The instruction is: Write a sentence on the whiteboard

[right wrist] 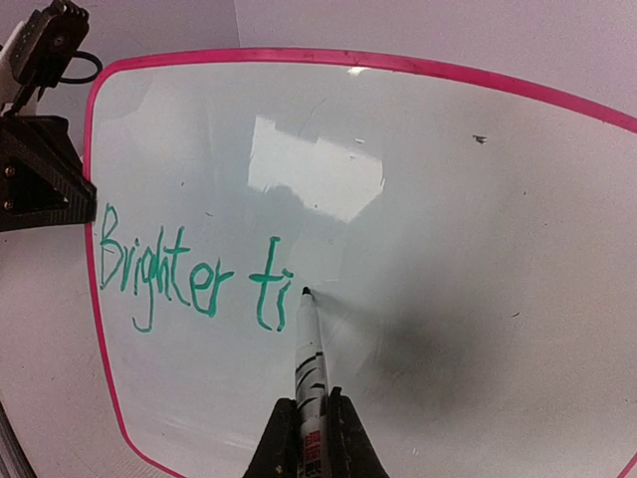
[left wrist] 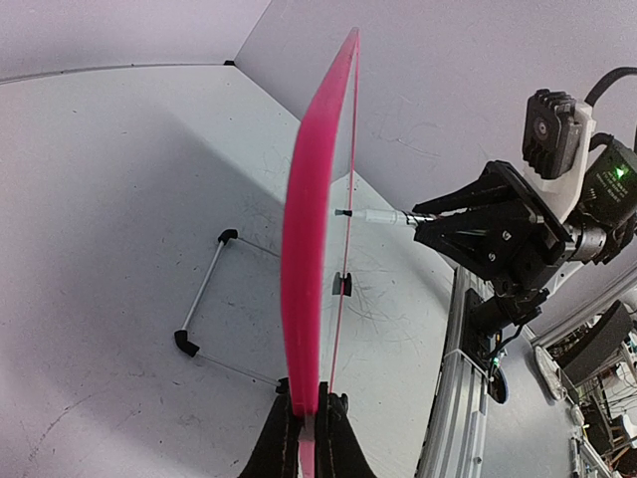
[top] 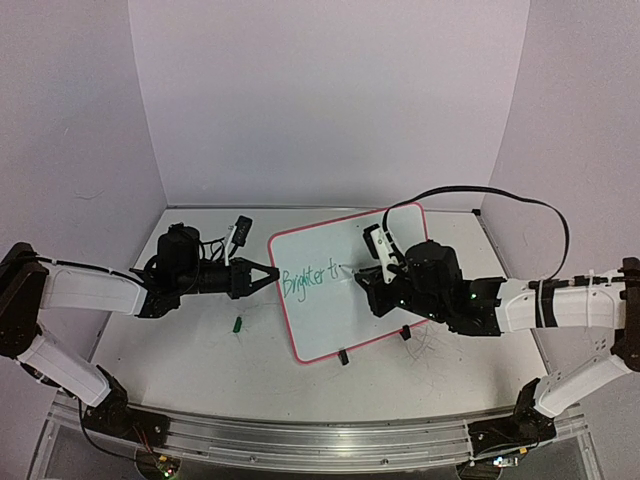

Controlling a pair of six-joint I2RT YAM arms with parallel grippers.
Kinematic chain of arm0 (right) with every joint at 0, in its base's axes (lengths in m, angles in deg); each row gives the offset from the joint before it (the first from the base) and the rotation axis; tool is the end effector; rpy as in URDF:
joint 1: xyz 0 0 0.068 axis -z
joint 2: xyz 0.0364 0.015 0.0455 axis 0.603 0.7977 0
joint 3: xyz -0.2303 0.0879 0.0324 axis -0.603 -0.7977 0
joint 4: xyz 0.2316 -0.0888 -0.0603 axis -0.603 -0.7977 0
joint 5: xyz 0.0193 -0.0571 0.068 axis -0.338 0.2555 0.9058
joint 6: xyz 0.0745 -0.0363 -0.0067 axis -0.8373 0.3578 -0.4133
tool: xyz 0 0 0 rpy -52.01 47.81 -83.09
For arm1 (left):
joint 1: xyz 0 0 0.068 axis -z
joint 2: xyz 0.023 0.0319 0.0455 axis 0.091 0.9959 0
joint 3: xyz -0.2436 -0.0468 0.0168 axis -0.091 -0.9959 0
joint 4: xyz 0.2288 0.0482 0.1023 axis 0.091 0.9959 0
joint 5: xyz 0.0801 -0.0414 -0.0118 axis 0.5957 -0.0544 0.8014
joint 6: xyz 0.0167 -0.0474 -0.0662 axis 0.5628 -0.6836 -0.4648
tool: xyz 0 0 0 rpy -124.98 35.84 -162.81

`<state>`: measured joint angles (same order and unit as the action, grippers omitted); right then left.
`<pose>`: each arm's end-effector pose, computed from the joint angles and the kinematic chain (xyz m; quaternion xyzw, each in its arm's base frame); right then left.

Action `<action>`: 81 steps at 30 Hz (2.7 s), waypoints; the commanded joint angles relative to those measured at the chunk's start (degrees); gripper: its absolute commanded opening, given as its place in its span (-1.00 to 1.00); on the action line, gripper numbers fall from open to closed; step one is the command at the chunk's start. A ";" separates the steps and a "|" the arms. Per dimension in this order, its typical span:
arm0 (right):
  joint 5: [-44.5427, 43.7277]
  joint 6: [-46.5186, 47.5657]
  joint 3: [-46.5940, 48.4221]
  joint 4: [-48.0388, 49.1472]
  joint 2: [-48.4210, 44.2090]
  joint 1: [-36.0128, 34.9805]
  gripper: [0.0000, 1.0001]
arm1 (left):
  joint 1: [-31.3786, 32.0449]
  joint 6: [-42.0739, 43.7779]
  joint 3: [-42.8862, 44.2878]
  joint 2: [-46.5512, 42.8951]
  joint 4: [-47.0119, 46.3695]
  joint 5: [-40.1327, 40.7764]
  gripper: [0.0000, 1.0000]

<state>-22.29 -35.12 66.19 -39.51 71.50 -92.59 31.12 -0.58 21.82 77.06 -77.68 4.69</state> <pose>0.2049 0.2769 0.2170 -0.3012 0.7589 0.2316 0.5289 0.2369 -0.2251 0.1912 0.2610 0.7306 -0.4961 0.3897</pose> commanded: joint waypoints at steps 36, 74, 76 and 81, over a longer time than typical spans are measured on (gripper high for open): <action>-1.73 -2.10 1.19 1.24 1.01 -0.22 -1.00 | -0.12 1.25 1.26 -2.11 -0.52 0.78 -1.00; -1.23 -4.53 -1.36 -1.83 -1.75 -0.31 -1.00 | -0.09 1.33 1.29 -2.07 -0.36 0.83 -1.00; -1.02 -4.84 -1.66 -1.92 -1.91 -0.33 -1.00 | -0.13 1.33 1.37 -1.93 -0.36 0.76 -1.00; -0.58 -5.49 -2.26 -1.99 -2.00 -0.57 -1.00 | -0.11 1.33 1.30 -1.98 -0.33 0.73 -1.00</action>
<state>-22.95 -39.34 64.76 -40.74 70.73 -93.05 31.12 -0.56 21.82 76.89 -77.21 4.89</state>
